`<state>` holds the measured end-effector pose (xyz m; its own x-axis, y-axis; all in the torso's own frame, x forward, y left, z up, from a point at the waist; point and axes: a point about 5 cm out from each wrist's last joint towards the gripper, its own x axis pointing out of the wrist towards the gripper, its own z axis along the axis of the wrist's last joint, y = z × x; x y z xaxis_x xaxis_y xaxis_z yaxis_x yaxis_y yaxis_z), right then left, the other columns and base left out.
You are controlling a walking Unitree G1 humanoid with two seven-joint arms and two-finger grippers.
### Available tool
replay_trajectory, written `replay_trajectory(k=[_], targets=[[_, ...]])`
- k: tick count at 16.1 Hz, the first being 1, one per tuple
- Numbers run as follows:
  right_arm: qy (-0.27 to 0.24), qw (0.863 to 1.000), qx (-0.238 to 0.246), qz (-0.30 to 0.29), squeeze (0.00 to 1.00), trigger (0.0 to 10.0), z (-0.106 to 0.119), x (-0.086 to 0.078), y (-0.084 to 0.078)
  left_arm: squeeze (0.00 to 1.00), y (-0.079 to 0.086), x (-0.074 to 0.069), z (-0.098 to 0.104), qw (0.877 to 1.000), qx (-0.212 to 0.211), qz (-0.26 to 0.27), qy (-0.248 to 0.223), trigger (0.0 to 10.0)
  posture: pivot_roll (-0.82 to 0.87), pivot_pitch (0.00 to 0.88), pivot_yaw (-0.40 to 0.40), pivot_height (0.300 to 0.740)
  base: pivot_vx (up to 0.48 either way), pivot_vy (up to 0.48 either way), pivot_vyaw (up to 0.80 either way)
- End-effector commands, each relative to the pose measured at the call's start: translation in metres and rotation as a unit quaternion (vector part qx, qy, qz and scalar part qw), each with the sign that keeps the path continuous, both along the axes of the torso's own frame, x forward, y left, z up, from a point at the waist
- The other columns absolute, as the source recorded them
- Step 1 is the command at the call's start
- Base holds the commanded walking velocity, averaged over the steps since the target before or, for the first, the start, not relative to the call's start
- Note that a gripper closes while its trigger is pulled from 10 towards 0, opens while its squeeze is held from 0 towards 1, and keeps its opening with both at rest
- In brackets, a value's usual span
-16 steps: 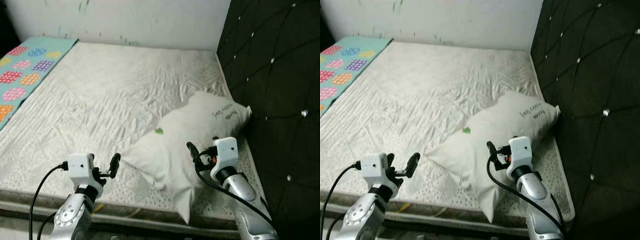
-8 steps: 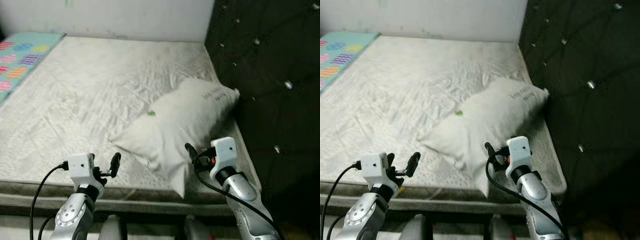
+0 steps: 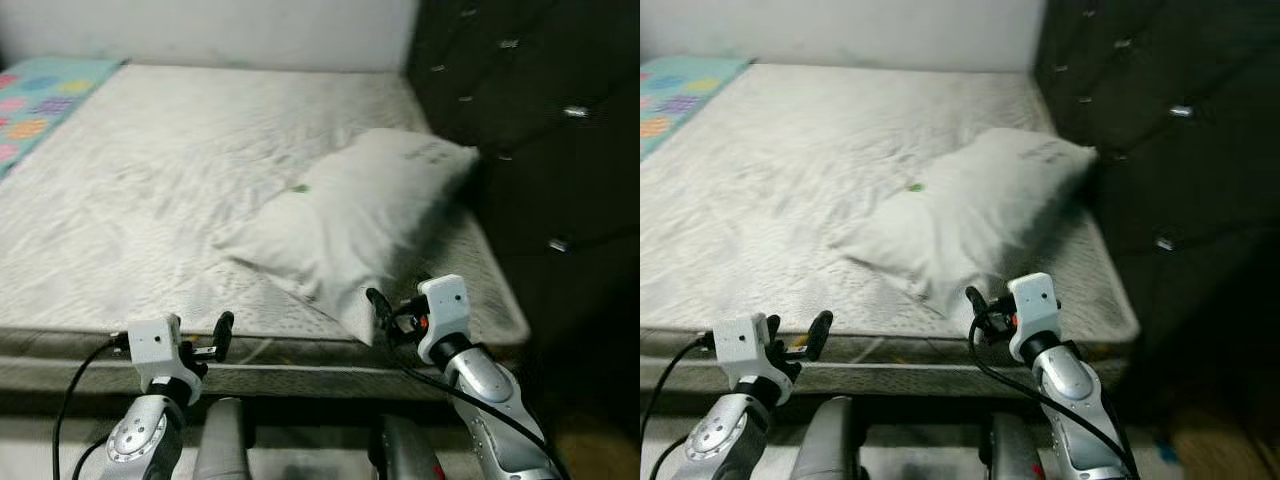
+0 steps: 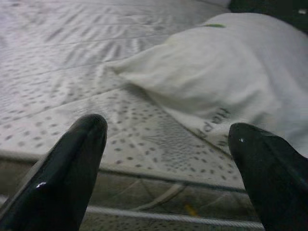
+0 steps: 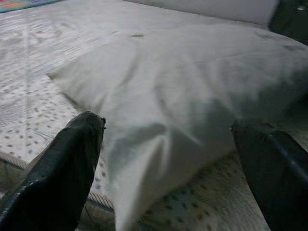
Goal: Clean up the room
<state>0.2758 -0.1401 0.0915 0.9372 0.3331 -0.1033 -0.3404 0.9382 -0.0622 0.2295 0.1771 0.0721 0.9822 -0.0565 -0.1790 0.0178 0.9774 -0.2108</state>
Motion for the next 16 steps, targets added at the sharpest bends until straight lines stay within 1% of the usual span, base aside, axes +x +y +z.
replay_trajectory(k=[1, 2, 5, 9, 15, 16], targets=[[-0.007, 1.000, -0.006, 0.005, 0.00, 10.0, 0.0027, 0.0024, 0.0004, 0.00, -0.0016, 0.0027, 0.0059, 1.000, 0.006, -0.001, -0.012, 10.0, -0.07, 0.073, -0.018, 0.599, 0.000, 0.000, 0.00], [-0.007, 1.000, -0.007, 0.006, 0.00, 10.0, 0.0028, 0.0027, 0.0007, 0.00, -0.0015, 0.0027, 0.0061, 1.000, 0.007, -0.001, -0.012, 10.0, -0.07, 0.075, -0.016, 0.599, 0.000, 0.000, 0.00], [-0.009, 1.000, -0.009, 0.017, 0.00, 10.0, 0.0032, -0.0012, 0.0031, 0.00, -0.0017, 0.0013, 0.0070, 1.000, 0.008, 0.000, -0.011, 10.0, -0.07, 0.097, -0.024, 0.569, 0.000, 0.000, 0.00], [-0.002, 1.000, -0.008, 0.016, 0.00, 10.0, 0.0028, 0.0017, 0.0032, 0.00, -0.0019, 0.0016, 0.0085, 1.000, 0.000, 0.006, -0.013, 10.0, -0.07, 0.118, -0.028, 0.514, 0.000, 0.000, 0.00], [0.000, 1.000, -0.006, 0.012, 0.00, 10.0, 0.0026, 0.0029, 0.0029, 0.00, -0.0019, 0.0023, 0.0104, 1.000, -0.008, 0.002, -0.018, 10.0, -0.07, 0.123, -0.022, 0.514, 0.000, 0.000, 0.00], [-0.002, 1.000, -0.008, 0.013, 0.00, 10.0, 0.0028, 0.0032, 0.0031, 0.00, -0.0019, 0.0029, 0.0103, 1.000, -0.009, 0.001, -0.018, 10.0, -0.07, 0.122, -0.022, 0.514, 0.266, 0.000, 0.00]])
